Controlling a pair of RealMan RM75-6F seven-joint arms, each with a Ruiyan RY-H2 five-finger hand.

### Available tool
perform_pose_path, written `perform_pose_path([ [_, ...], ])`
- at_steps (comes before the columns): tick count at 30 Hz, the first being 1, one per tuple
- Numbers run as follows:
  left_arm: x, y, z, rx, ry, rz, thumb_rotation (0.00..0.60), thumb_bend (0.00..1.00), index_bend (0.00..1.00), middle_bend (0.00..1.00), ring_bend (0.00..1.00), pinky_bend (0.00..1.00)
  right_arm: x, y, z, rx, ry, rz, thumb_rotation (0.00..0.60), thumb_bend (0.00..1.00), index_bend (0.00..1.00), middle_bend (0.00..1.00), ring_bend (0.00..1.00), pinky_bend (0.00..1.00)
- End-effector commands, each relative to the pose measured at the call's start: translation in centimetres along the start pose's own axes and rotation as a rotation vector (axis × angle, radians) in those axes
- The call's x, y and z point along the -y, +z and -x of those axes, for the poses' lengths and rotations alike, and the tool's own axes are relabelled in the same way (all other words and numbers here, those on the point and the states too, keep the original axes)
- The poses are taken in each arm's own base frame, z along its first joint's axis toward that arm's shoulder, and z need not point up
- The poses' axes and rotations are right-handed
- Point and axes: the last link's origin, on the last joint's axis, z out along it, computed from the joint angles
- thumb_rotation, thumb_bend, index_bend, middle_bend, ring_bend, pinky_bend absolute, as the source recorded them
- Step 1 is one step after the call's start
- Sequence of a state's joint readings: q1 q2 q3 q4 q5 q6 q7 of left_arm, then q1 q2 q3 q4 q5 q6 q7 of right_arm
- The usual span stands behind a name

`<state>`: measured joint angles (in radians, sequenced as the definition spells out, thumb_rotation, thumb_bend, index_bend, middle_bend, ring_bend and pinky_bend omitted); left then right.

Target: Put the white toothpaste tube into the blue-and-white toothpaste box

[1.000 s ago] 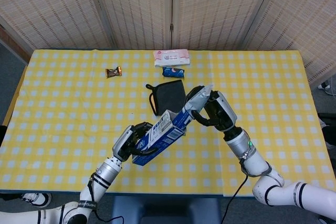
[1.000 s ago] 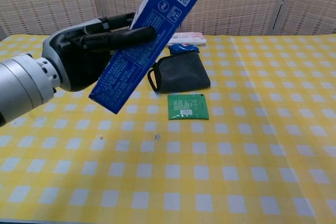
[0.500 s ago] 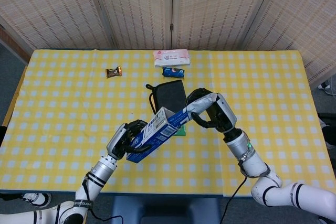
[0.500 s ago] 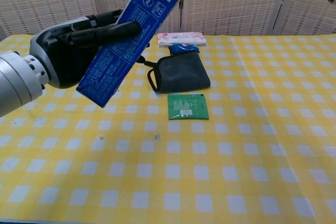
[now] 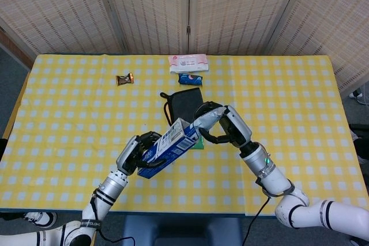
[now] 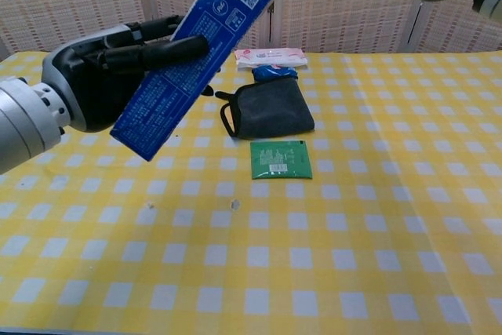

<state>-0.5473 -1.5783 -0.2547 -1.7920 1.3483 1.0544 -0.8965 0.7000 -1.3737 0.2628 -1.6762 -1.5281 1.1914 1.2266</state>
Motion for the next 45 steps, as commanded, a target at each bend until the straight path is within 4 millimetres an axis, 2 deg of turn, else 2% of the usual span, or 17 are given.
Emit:
perform_pose_path([
  [1,0.0,-0.1,-0.1,-0.005,0.0,0.002,0.6,0.22,0.55,0.51,0.42,0.47,-0.1,0.1,0.1,-0.001,-0.008,0.002,0.6,0.43,0.8,0.64,0.5,0.67],
  [5,-0.1,-0.2,-0.1,-0.006,-0.004,0.004,0.6,0.22,0.55,0.51,0.42,0.46,-0.1,0.1,0.3,0.002,-0.007,-0.007,0.6,0.43,0.74,0.57,0.44,0.61],
  [7,-0.1,-0.2,-0.1,-0.003,-0.007,0.006,0.6,0.22,0.55,0.51,0.42,0.47,0.1,0.1,0.4,0.006,0.003,-0.021,0.6,0.43,0.64,0.5,0.39,0.54],
  [10,-0.2,-0.3,-0.1,0.001,-0.012,0.01,0.6,0.22,0.55,0.51,0.42,0.46,0.1,0.0,0.5,0.026,0.009,-0.022,0.6,0.43,0.38,0.35,0.26,0.39],
  [12,-0.2,-0.3,-0.1,0.001,-0.016,0.013,0.6,0.22,0.55,0.51,0.42,0.46,0.2,0.0,0.6,0.035,0.008,-0.022,0.6,0.43,0.12,0.22,0.16,0.26],
  [14,-0.2,-0.3,-0.1,0.003,-0.018,0.014,0.6,0.22,0.55,0.51,0.42,0.46,0.2,0.0,0.7,0.049,0.003,-0.014,0.6,0.43,0.05,0.16,0.11,0.21],
  [15,-0.2,-0.3,-0.2,0.003,-0.022,0.017,0.6,0.22,0.55,0.51,0.42,0.46,0.2,0.1,0.8,0.057,-0.005,-0.005,0.6,0.43,0.0,0.1,0.07,0.16],
  [18,-0.3,-0.4,-0.3,0.003,-0.028,0.022,0.6,0.22,0.55,0.51,0.42,0.46,0.3,0.2,1.0,0.069,-0.005,0.005,0.6,0.43,0.0,0.01,0.01,0.06],
  [21,-0.3,-0.4,-0.3,0.002,-0.03,0.024,0.6,0.22,0.55,0.51,0.42,0.47,0.4,0.2,1.0,0.072,-0.001,0.004,0.6,0.41,0.0,0.0,0.0,0.01],
  [26,-0.4,-0.5,-0.5,-0.001,-0.039,0.034,0.6,0.22,0.55,0.51,0.42,0.47,1.1,0.1,0.9,0.063,0.025,-0.004,0.6,0.4,0.0,0.0,0.0,0.0],
  [32,-0.5,-0.8,-1.0,-0.011,-0.043,0.052,0.6,0.22,0.55,0.51,0.42,0.47,1.8,-0.7,-0.3,0.031,0.024,-0.022,0.6,0.4,0.0,0.0,0.0,0.0],
  [35,-0.4,-1.0,-1.6,-0.026,-0.014,0.057,0.6,0.22,0.55,0.51,0.42,0.47,1.8,-1.6,-1.5,0.009,-0.069,-0.014,0.6,0.4,0.0,0.0,0.0,0.0],
  [39,0.5,-1.6,-3.0,-0.039,0.127,0.031,0.6,0.22,0.55,0.51,0.42,0.47,1.8,-3.5,-3.5,-0.024,-0.242,0.043,0.6,0.4,0.0,0.0,0.0,0.0],
  [45,2.4,-2.8,-5.5,-0.07,0.321,-0.016,0.6,0.22,0.55,0.51,0.42,0.47,2.6,-7.9,-7.0,-0.083,-0.494,0.156,0.6,0.4,0.0,0.0,0.0,0.0],
])
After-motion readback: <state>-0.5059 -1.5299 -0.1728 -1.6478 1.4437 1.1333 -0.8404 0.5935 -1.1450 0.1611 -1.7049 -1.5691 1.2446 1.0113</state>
